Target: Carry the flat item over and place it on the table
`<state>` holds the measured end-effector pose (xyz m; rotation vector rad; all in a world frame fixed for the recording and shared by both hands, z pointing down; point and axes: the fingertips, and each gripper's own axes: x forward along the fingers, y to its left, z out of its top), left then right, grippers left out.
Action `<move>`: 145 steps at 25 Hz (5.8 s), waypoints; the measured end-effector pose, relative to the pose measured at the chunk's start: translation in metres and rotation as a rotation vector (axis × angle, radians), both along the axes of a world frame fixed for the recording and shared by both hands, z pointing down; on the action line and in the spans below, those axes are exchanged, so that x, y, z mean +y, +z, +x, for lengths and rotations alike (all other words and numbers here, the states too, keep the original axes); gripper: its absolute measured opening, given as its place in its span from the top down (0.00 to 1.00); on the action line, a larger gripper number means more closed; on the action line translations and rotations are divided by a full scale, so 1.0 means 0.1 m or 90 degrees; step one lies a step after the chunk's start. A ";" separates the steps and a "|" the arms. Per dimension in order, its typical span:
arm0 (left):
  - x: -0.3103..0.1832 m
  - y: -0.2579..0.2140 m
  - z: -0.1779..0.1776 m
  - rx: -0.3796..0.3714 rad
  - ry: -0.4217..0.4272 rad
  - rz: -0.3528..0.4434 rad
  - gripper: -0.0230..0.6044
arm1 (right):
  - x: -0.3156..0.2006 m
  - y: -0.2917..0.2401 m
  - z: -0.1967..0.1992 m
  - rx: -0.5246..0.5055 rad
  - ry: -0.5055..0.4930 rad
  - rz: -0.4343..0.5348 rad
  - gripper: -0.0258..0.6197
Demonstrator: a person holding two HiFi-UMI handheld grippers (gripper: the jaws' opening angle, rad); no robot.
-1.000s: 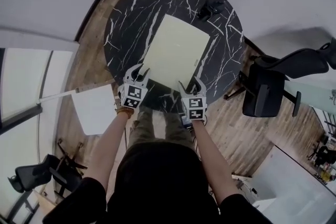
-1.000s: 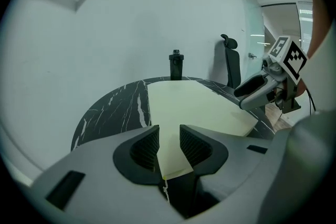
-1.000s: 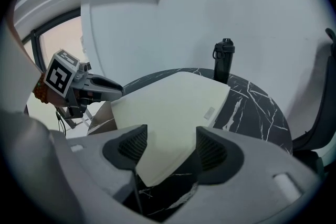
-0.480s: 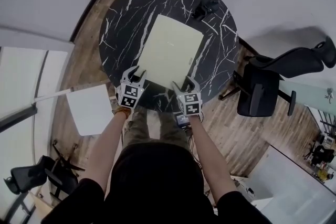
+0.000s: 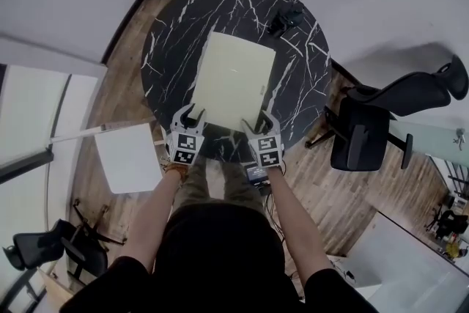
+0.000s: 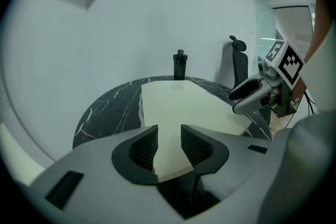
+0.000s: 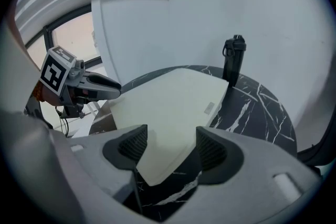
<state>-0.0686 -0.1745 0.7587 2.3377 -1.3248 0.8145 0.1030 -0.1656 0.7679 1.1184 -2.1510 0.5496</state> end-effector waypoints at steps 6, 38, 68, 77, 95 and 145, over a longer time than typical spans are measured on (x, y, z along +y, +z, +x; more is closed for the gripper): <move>-0.15 -0.84 0.36 0.047 0.033 0.124 0.73 | -0.17 -0.88 -0.10 -0.048 0.000 0.130 0.58; 0.09 -3.23 1.01 0.215 0.105 0.404 0.94 | 0.01 -3.26 -0.35 -0.166 0.040 0.447 0.90; 0.16 -3.89 0.92 0.224 0.129 0.480 0.96 | 0.17 -3.99 -0.45 -0.095 0.066 0.573 0.96; 0.05 -3.87 0.90 0.227 0.118 0.474 0.96 | 0.06 -3.93 -0.31 -0.071 0.066 0.551 0.96; -0.02 -3.79 0.97 0.222 0.120 0.462 0.96 | -0.02 -3.94 -0.25 -0.053 0.049 0.578 0.96; 0.00 -3.64 1.01 0.210 0.135 0.443 0.96 | -0.03 -3.68 -0.26 -0.004 0.047 0.550 0.96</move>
